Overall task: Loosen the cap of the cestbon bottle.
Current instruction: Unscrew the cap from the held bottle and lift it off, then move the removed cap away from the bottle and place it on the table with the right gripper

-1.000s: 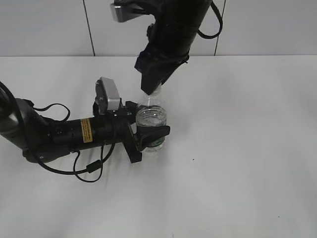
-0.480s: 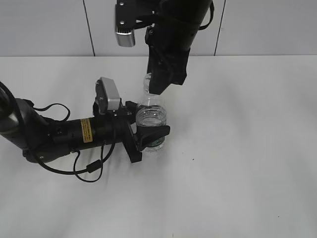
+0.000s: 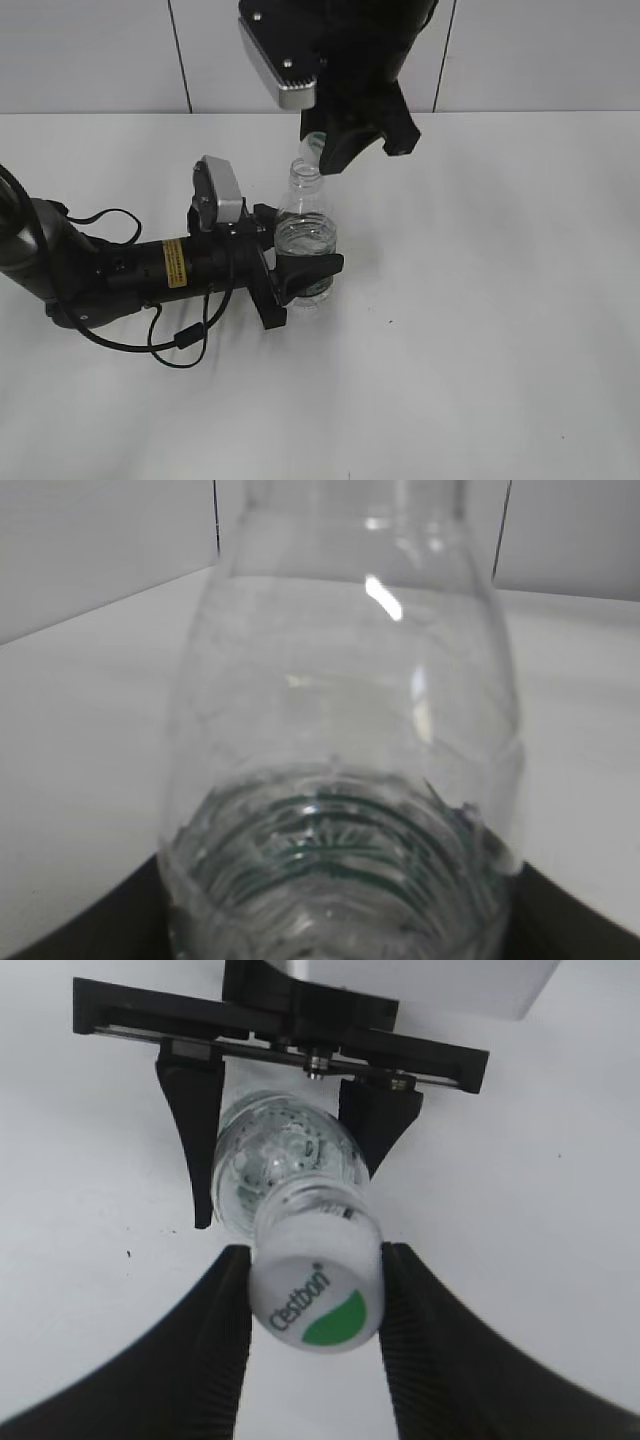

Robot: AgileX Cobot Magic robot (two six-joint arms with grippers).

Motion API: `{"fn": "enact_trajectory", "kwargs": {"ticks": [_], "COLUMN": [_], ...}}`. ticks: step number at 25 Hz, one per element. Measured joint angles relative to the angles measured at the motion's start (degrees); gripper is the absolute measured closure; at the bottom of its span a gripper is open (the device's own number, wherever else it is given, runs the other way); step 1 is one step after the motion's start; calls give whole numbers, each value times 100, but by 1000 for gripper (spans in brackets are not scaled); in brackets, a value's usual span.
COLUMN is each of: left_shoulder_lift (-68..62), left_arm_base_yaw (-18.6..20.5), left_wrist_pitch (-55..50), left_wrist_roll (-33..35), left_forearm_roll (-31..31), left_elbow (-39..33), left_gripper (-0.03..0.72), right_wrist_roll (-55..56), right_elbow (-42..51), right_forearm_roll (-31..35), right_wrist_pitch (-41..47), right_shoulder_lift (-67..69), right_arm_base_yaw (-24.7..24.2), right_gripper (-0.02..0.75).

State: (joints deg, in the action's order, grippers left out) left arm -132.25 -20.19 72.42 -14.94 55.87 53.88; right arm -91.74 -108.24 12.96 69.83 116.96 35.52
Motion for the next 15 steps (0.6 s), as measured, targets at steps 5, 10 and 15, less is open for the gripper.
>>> {"fn": "enact_trajectory", "kwargs": {"ticks": [5, 10, 15], "left_shoulder_lift": [0, 0, 0], "left_arm_base_yaw": [0, 0, 0], "left_wrist_pitch": [0, -6, -6], "left_wrist_roll": [0, 0, 0], "left_forearm_roll": [4, 4, 4], "left_elbow": [0, 0, 0], "left_gripper": [284, 284, 284], "right_wrist_roll": [83, 1825, 6016], "right_elbow": [0, 0, 7], "right_forearm_roll": [366, 233, -1154], "right_wrist_pitch": [-6, -1, -1], "right_shoulder_lift": [-509, -976, -1490], "right_arm_base_yaw": [-6, -6, -18], "right_gripper": [446, 446, 446]}}
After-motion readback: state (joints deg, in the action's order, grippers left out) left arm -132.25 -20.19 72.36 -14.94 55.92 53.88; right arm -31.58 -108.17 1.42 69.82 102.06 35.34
